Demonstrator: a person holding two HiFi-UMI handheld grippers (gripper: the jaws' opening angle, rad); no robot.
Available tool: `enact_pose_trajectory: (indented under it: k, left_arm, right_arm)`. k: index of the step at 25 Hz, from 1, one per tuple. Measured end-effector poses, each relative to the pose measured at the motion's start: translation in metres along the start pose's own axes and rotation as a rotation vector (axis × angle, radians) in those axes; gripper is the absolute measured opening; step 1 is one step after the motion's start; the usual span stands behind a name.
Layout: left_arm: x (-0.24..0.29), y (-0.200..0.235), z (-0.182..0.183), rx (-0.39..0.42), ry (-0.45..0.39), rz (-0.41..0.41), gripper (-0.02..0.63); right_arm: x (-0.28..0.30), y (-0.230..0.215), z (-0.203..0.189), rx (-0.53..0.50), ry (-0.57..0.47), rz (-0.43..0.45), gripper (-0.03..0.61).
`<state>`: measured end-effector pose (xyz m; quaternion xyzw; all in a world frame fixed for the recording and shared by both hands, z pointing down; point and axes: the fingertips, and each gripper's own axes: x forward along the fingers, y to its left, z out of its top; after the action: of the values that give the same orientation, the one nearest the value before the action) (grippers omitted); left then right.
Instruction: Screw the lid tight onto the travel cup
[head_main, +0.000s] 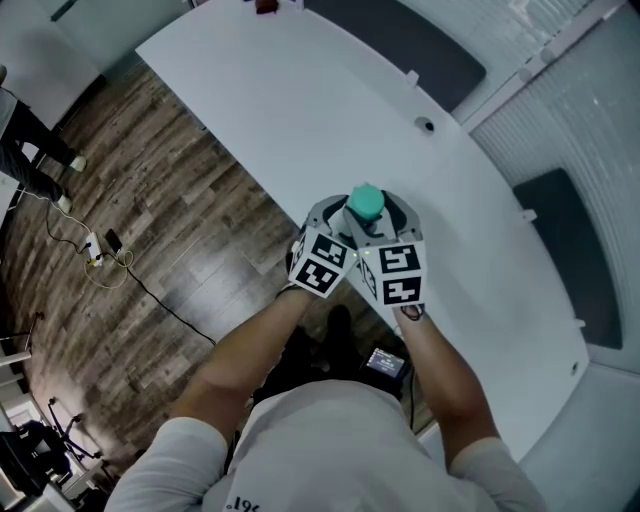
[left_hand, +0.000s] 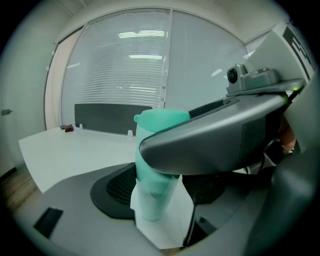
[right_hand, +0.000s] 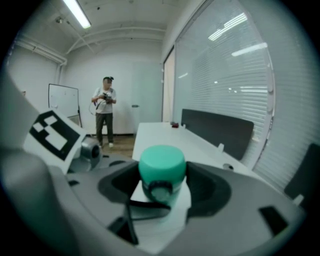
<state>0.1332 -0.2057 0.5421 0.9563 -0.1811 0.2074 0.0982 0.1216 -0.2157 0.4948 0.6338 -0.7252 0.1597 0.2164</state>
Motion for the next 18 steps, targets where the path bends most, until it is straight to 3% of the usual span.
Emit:
enact_pose_trajectory:
  k: [4, 11, 15, 18]
  left_arm:
    - [-0.002, -0.002, -0.001, 0.034, 0.004, -0.092, 0.305]
    - [-0.002, -0.005, 0.000, 0.215, 0.064, -0.312, 0.314]
    - [-0.002, -0.007, 0.000, 0.263, 0.087, -0.382, 0.319]
    - [0.000, -0.007, 0.001, 0.249, 0.082, -0.394, 0.319]
  right_arm:
    - [-0.001, 0.002, 0.004, -0.020, -0.022, 0.054, 0.304]
    - [0.000, 0.013, 0.005, -0.130, -0.018, 0.289, 0.305]
    - [0.000, 0.017, 0.007, -0.167, -0.018, 0.374, 0.304]
    - [0.000, 0.016, 0.007, -0.156, -0.026, 0.379, 0.304]
